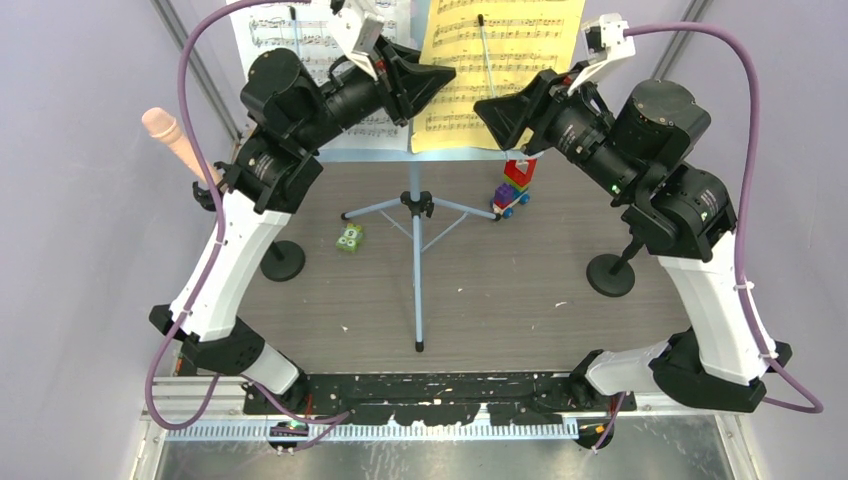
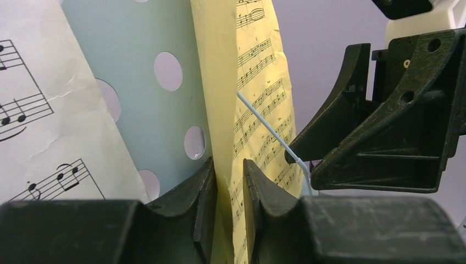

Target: Pack up the instrument practice props

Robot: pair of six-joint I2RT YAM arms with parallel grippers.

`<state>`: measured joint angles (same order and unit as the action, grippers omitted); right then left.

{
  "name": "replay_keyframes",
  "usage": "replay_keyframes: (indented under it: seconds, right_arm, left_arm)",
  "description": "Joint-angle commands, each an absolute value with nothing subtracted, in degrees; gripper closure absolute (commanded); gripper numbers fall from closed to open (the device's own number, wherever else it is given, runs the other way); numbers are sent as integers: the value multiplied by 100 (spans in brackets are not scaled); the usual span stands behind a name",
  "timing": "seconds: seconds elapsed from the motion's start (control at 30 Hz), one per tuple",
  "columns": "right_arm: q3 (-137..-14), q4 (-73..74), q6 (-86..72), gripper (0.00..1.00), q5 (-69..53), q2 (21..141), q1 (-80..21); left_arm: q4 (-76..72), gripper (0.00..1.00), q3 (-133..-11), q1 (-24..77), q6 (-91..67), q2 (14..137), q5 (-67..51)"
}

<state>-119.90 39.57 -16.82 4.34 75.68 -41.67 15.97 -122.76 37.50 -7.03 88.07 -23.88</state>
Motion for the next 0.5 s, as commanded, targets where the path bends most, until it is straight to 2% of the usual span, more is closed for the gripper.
replay_keyframes:
  seconds: [0.0,0.17,0.47]
  right_arm:
    - [-12211,3540,-1582,45,516,7622,-4187]
    - [-12145,3428,-1590,50,501,7644,-4192]
    - [-12206,3372,-1591,54,544,7781,-4186]
  left_arm:
    - [1267,75,-12194,3715,-621,8577,-2086]
    - [1222,78,-12142,3711,-620,8543,-2060]
    - [1235,84,-12155,3717,-615,8536,-2057]
